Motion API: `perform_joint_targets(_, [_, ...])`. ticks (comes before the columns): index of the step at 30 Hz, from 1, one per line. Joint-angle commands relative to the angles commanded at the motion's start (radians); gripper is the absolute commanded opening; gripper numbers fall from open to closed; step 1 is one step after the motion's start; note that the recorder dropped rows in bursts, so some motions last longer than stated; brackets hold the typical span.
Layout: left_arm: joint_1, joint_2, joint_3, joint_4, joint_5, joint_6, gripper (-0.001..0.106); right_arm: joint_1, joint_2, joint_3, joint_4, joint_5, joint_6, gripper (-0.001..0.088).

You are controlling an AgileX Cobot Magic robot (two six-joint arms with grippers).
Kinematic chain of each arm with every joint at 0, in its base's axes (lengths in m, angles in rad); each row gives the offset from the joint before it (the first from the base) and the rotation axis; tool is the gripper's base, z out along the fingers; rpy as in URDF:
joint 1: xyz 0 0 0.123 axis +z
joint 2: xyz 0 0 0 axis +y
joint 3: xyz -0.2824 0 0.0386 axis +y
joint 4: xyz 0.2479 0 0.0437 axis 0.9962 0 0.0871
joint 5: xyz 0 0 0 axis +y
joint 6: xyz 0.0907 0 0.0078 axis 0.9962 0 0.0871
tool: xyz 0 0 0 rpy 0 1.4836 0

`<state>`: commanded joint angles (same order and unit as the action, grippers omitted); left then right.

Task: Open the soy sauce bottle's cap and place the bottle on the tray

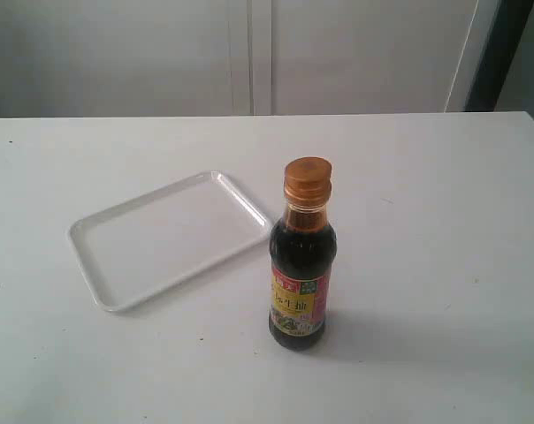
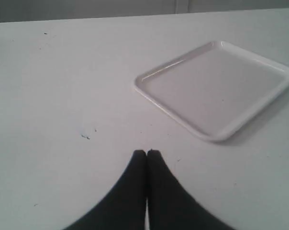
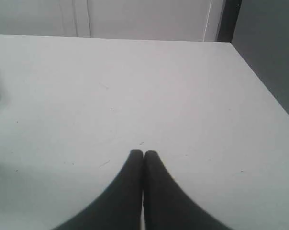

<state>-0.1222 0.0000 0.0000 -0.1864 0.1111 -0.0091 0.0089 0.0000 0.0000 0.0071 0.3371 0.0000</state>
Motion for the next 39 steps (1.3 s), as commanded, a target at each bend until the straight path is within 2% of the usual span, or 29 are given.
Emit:
perform_joint_targets(4, [0.000, 0.000, 0.000, -0.157, -0.100, -0.118, 0.000, 0.000, 0.000, 0.000, 0.000, 0.000, 0.000, 0.0000])
perform_joint_targets(8, [0.000, 0.000, 0.000, -0.181, -0.235, -0.188, 0.000, 0.000, 0.000, 0.000, 0.000, 0.000, 0.000, 0.0000])
perform_joint_targets(13, [0.000, 0.000, -0.019, -0.067, -0.356, -0.203, 0.000, 0.000, 0.000, 0.000, 0.000, 0.000, 0.000, 0.0000])
perform_joint_targets(17, [0.000, 0.000, -0.078, 0.039, -0.339, -0.201, 0.000, 0.000, 0.000, 0.000, 0.000, 0.000, 0.000, 0.0000])
perform_joint_targets(20, [0.000, 0.038, -0.129, 0.073, -0.277, -0.201, 0.000, 0.000, 0.000, 0.000, 0.000, 0.000, 0.000, 0.0000])
perform_joint_targets(23, [0.000, 0.096, -0.184, 0.073, -0.214, -0.201, 0.000, 0.000, 0.000, 0.000, 0.000, 0.000, 0.000, 0.0000])
perform_joint_targets(26, [-0.005, 0.168, -0.248, 0.073, -0.214, -0.204, 0.000, 0.000, 0.000, 0.000, -0.007, 0.000, 0.021, 0.0000])
perform_joint_targets(30, [-0.050, 0.318, -0.343, 0.106, -0.228, -0.202, 0.000, 0.000, 0.000, 0.000, -0.007, 0.000, 0.021, 0.0000])
perform_joint_targets(33, [-0.088, 0.426, -0.373, 0.119, -0.349, -0.202, 0.000, 0.000, 0.000, 0.000, -0.007, 0.000, 0.021, 0.0000])
perform_joint_targets(35, [-0.099, 0.476, -0.389, 0.186, -0.405, -0.202, 0.000, 0.000, 0.000, 0.000, -0.007, 0.000, 0.021, 0.0000])
perform_joint_targets(39, [-0.099, 0.562, -0.419, 0.330, -0.413, -0.236, 0.000, 0.000, 0.000, 0.000, -0.007, 0.000, 0.021, 0.0000])
